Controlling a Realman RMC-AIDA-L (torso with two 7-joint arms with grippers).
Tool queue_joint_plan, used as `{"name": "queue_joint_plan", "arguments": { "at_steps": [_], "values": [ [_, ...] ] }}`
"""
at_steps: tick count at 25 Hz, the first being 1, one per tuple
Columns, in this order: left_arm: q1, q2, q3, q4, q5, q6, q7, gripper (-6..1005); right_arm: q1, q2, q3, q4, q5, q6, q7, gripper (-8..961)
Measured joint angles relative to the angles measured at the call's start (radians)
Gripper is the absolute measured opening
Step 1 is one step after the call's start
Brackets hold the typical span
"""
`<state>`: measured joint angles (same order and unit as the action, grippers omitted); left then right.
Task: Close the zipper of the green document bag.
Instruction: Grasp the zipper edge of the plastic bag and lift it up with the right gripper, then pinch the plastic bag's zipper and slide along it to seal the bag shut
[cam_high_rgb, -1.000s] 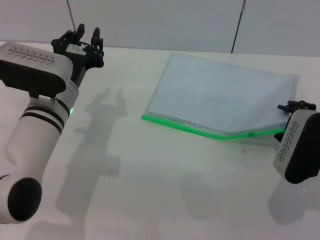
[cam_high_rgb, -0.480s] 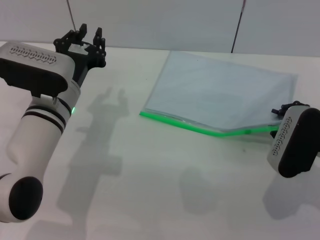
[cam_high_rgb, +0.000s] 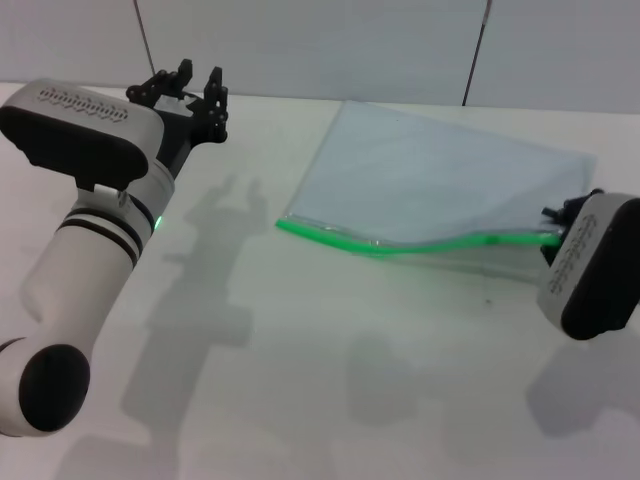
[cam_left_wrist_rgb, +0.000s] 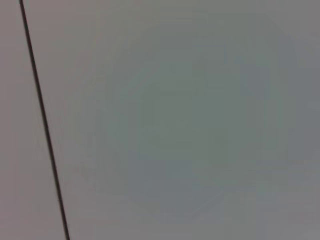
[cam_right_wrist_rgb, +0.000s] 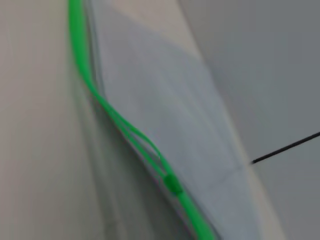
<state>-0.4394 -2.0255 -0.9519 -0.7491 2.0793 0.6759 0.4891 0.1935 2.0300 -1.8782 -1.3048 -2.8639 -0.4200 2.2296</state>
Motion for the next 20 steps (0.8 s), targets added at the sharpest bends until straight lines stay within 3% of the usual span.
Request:
{"name": "queue_joint_plan", "arguments": {
  "at_steps": [7, 14, 20],
  "values": [
    [0.039, 0.034, 0.015, -0.142, 0.057, -0.073, 0.035, 317, -0.088, -0.004, 0.018, -0.170, 0.000, -0.014, -0.008, 149],
    [0.055, 0.078, 0.014, -0.366, 0.175, -0.357, 0.144, 319, -0.091, -0.003, 0.026, -0.193, 0.003, -0.033, -0.002, 112],
    [0.050, 0.076, -0.001, -0.485, 0.191, -0.585, 0.350, 327, -0.092, -0.002, 0.019, -0.261, 0.012, -0.090, 0.037, 61]
  ]
}}
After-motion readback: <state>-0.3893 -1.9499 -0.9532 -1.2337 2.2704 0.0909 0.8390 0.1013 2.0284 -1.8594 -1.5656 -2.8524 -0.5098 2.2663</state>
